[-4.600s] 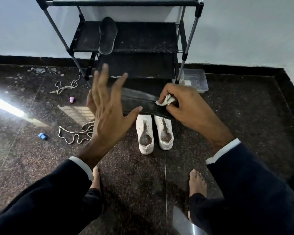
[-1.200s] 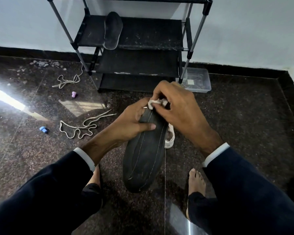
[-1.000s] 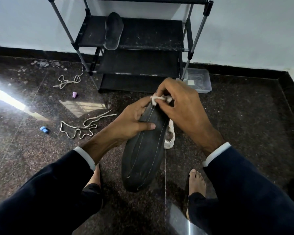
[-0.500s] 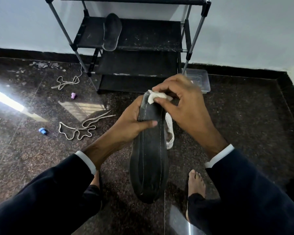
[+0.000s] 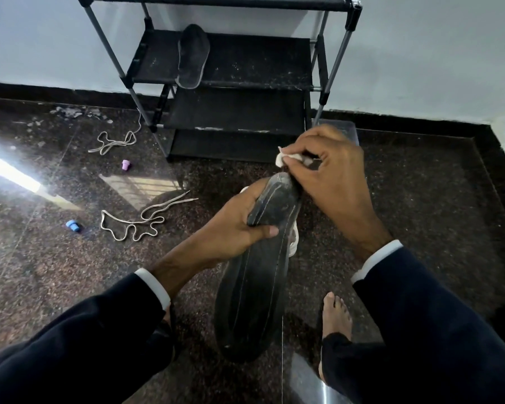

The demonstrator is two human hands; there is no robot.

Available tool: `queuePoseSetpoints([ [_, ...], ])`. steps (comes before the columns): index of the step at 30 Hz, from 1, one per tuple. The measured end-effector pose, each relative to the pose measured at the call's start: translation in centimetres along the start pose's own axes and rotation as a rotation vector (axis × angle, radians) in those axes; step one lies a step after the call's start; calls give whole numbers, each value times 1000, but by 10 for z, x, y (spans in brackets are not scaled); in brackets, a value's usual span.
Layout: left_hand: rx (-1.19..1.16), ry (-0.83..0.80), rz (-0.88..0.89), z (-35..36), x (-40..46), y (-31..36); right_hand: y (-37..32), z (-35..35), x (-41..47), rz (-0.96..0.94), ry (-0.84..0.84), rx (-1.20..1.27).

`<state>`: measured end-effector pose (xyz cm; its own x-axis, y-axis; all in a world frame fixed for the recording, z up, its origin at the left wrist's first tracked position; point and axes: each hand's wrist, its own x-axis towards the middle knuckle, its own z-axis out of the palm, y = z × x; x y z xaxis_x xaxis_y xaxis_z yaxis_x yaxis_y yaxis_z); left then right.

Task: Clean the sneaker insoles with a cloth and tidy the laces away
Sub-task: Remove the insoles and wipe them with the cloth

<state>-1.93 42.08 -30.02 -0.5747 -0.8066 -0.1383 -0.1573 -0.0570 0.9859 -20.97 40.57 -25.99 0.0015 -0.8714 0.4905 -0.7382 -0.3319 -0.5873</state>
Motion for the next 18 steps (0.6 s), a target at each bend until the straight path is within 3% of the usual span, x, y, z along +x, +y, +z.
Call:
queuePoseSetpoints([
  [3,-46,79,-3,-7,3,0,-1,-10,1,79,63,118],
  [9,-40,134,36,-9,7,-1,-18,8,-11,-190,-266,195],
  [18,-52,93,38,-9,2,3,-6,7,-3,-69,16,-25],
])
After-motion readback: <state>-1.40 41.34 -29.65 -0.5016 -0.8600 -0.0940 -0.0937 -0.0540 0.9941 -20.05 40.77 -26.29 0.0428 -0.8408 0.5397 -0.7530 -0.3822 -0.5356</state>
